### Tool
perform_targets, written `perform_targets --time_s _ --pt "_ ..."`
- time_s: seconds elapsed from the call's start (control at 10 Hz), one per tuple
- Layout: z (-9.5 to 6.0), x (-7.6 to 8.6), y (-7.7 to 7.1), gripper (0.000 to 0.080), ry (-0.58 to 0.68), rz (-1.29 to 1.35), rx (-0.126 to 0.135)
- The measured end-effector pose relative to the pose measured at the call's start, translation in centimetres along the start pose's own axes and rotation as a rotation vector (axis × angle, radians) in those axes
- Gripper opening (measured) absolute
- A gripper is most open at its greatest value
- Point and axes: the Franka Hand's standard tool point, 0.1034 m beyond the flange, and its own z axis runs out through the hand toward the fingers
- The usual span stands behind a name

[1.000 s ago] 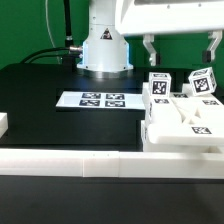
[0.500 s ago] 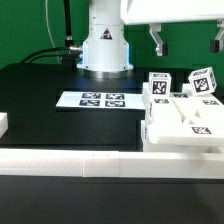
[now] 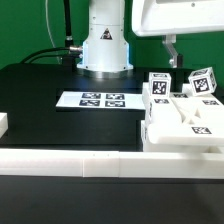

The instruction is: Assemble chair

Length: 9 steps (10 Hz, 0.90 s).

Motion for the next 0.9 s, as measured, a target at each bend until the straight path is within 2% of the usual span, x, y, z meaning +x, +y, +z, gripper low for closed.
perform_targets --time_s 0.3,0.9 --pt "0.27 0.16 -0.65 0.0649 0.005 -0.309 0.0" --pt "0.73 0.2 -0.19 0.0649 0.002 -0.727 -0.007"
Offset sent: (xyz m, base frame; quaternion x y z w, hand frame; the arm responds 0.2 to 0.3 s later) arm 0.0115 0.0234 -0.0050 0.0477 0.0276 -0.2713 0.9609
